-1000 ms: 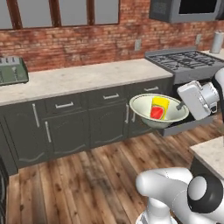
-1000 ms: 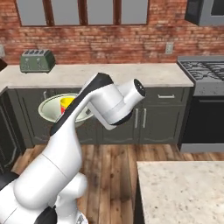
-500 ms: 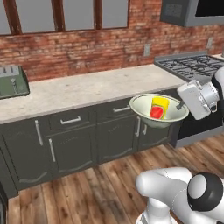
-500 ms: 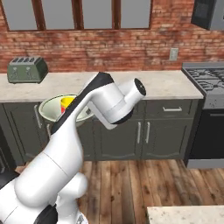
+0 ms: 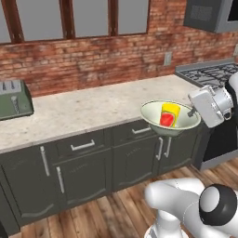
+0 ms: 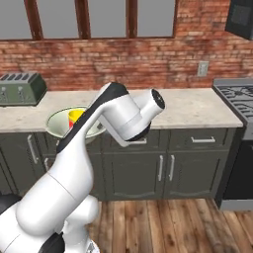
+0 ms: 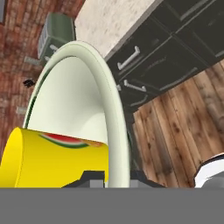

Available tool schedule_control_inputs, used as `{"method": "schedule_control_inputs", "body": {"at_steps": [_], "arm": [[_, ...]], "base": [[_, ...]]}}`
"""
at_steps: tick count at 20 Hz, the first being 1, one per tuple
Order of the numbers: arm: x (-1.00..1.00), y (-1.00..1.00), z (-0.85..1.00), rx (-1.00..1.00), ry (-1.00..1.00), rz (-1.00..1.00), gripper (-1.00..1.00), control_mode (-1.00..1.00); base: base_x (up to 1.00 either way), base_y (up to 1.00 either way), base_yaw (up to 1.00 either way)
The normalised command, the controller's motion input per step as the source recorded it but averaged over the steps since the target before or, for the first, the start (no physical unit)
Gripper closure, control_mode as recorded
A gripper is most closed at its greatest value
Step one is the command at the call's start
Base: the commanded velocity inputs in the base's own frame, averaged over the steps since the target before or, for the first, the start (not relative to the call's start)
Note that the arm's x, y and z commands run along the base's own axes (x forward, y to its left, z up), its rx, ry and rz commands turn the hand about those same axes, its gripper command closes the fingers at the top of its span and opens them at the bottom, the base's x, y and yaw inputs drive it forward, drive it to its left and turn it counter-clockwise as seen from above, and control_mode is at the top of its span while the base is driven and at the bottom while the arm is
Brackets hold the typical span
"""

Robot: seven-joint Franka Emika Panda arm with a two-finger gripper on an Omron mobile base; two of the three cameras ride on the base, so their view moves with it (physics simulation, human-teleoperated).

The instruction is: Place the cup inside the bowl on the dining table and move the bowl to any counter.

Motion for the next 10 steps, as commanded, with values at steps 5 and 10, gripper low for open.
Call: {"method": "schedule_control_inputs", "body": {"at_steps": [5,10], "arm": [[0.0,0.0,0.0,0.0,0.0,0.0,1.0,1.0],[0.0,0.0,0.0,0.0,0.0,0.0,1.0,1.0]], "base": [[0.59,0.4,0.0],[0.45,0.33,0.0]]}}
